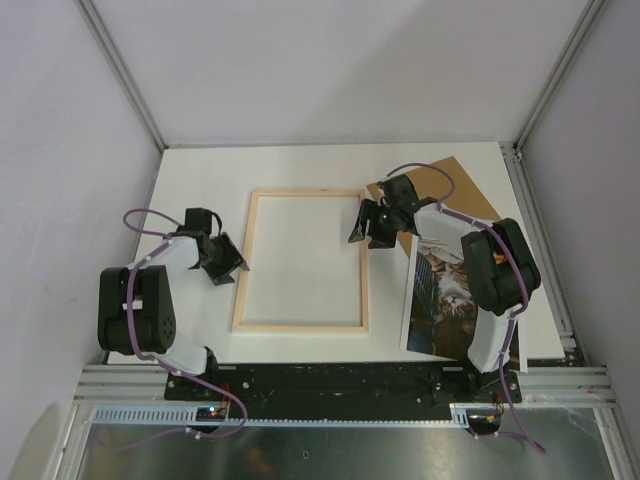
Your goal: Put the photo into the frame
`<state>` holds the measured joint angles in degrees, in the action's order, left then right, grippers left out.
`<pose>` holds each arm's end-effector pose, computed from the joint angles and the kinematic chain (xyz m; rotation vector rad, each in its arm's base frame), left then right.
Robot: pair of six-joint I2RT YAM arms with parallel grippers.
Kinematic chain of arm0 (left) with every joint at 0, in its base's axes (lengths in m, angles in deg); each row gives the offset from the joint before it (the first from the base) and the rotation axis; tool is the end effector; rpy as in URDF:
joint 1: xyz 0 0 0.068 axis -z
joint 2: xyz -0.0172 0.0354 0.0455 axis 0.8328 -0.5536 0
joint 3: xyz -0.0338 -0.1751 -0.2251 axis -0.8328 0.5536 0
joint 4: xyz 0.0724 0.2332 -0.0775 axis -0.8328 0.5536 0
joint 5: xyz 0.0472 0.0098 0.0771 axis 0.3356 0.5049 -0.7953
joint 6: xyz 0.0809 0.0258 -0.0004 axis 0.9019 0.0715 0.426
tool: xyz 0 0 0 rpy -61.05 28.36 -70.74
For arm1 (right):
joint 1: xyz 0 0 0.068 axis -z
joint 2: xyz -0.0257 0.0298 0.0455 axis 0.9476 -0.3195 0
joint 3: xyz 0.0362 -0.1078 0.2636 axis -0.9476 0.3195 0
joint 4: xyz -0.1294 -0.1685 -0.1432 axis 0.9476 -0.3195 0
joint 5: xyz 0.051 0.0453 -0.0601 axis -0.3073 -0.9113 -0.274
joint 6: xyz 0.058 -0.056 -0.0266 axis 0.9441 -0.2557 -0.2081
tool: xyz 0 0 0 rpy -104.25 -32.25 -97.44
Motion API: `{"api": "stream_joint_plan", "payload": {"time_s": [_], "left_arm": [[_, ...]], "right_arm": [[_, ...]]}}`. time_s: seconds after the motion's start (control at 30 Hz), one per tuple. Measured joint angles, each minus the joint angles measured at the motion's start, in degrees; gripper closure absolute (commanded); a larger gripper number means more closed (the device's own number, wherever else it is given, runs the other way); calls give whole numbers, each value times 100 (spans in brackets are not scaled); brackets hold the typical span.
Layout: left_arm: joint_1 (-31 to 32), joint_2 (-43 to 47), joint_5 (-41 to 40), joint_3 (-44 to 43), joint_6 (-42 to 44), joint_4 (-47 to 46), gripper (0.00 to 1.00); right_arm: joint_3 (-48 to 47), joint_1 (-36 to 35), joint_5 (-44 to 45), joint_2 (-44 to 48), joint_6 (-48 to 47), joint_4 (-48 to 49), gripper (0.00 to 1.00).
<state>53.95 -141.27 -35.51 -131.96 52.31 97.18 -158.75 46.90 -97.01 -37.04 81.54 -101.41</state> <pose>0.2789 -0.0008 0.1398 -0.8495 2.6847 -0.3759 0.3713 0.1964 0.1662 0.0301 2.6322 0.8057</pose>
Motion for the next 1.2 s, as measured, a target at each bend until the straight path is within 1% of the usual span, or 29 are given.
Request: {"api": "stream_joint_plan", "payload": {"time_s": [0.3, 0.47, 0.6, 0.67, 0.8, 0.9, 1.1, 1.2], "left_arm": [[0, 0, 2, 0, 0, 0, 42], [0, 4, 9, 0, 0, 0, 42], [0, 13, 48, -11, 2, 7, 41], [0, 22, 68, -13, 7, 9, 41], [0, 85, 92, -94, 42, 57, 41], [0, 190, 92, -232, 66, 85, 41], [7, 409, 94, -507, 190, 94, 39], [7, 479, 111, -549, 249, 92, 37]], "right_arm": [[0, 15, 540, 225, -144, -396, 33], [17, -232, 863, 378, -210, -586, 34], [291, -446, 1003, 726, -223, -588, 36], [501, -542, 1045, 933, -221, -586, 38], [903, -664, 1158, 1228, -175, -573, 49], [1119, -743, 1220, 1305, -92, -544, 53], [1257, -866, 1309, 1303, 15, -461, 64], [1257, -907, 1316, 1294, 66, -332, 66]]}}
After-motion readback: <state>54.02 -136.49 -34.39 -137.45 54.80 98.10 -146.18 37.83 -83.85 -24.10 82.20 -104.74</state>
